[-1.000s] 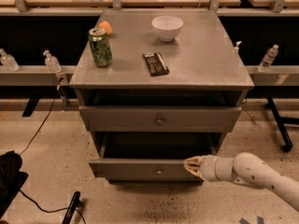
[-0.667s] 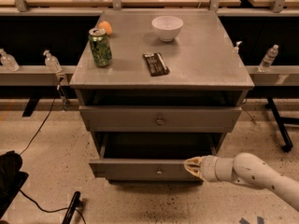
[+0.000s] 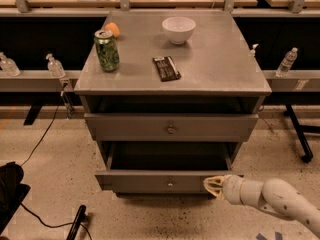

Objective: Close middle drawer

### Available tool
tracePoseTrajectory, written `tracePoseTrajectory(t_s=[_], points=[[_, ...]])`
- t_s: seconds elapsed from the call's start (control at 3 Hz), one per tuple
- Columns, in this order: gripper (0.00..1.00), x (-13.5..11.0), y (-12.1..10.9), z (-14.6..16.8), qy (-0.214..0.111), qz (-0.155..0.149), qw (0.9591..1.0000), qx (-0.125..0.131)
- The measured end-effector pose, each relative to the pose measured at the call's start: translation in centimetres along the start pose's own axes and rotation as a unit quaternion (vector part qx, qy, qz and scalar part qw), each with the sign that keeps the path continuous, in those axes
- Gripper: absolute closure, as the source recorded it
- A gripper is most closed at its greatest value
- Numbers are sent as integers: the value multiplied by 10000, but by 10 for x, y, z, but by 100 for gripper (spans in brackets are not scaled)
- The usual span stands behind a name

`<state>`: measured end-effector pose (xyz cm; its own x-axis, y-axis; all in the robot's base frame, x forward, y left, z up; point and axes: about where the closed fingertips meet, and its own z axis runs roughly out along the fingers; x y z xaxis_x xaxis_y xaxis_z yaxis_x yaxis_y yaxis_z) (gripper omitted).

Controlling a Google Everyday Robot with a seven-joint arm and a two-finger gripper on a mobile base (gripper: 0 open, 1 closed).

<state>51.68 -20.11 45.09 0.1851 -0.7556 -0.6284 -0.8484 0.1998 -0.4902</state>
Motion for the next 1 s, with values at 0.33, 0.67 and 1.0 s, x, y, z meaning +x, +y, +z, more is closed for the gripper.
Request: tracePoseTrajectory(t_s=[0.33,0.67,1.0], points=[[100,11,10,-13,-18,-126,9998,183],[100,16,15,-7,49,-117,9999,105],[100,23,13,8,45,33,9999,-88]])
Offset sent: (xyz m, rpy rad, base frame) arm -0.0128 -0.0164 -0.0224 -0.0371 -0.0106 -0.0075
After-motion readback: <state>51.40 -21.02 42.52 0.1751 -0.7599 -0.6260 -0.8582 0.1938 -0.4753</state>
